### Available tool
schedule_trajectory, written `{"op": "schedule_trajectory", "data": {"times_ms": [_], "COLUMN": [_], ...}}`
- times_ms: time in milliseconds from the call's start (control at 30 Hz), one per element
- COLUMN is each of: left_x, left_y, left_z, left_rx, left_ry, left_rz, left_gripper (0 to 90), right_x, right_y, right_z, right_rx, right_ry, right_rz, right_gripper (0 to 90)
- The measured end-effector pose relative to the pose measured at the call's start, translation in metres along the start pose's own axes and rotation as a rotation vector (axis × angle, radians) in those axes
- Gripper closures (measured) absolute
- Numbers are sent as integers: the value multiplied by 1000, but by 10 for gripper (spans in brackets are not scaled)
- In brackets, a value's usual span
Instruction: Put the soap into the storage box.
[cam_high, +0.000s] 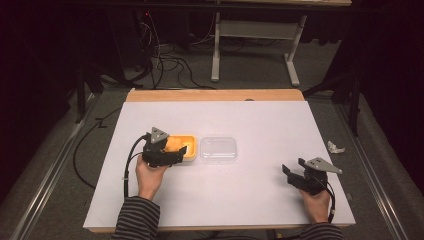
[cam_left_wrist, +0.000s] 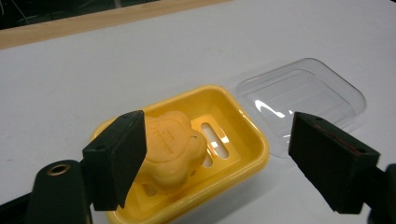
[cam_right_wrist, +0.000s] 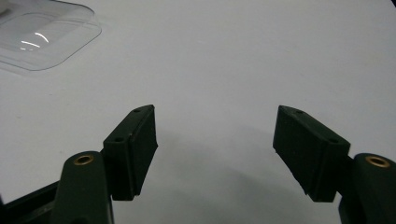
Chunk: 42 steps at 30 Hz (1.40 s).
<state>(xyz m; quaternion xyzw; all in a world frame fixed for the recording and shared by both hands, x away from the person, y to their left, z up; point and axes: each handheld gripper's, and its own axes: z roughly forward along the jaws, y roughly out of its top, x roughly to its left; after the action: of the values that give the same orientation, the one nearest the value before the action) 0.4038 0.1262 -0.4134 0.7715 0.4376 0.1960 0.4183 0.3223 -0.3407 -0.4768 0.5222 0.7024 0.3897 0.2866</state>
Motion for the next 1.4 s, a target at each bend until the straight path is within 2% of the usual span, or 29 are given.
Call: {"op": "schedule_trajectory", "data": {"times_ms": [100,167,333,633,733,933,1067,1267,1400], "left_x": [-2,-3,-4,-7,-8,-8,-8,-9,-11], "left_y": [-1,-3,-8,-12,-15,-20,-23,-27,-28], "left_z": [-5,-7,-12,-22,-27,-31,-34,-39,-40], "left_rx": [-16,-24,-41,-61,-77,-76,-78,-88,-81], "left_ry": [-7,-9,-12,-31,-39,-37,-37,-41,-41], "left_rz": [2,0,-6,-13,-16,-20,-22,-28,-18], "left_gripper": [198,198,198,198,197,196,196,196,194], "right_x": [0,0,-1,-1,-2,-2,-4,-4,-4], "right_y": [0,0,-1,-1,-1,-1,-1,-1,-1], "right_z": [0,-1,-3,-2,-2,-1,-1,-1,-1], "right_rx": [-1,-8,-14,-7,-6,-4,-4,1,1], "right_ry": [11,37,53,47,53,49,43,42,41], "right_rz": [-11,-13,-13,-15,5,1,24,30,28], "right_gripper": [288,286,282,295,298,304,311,313,313]}}
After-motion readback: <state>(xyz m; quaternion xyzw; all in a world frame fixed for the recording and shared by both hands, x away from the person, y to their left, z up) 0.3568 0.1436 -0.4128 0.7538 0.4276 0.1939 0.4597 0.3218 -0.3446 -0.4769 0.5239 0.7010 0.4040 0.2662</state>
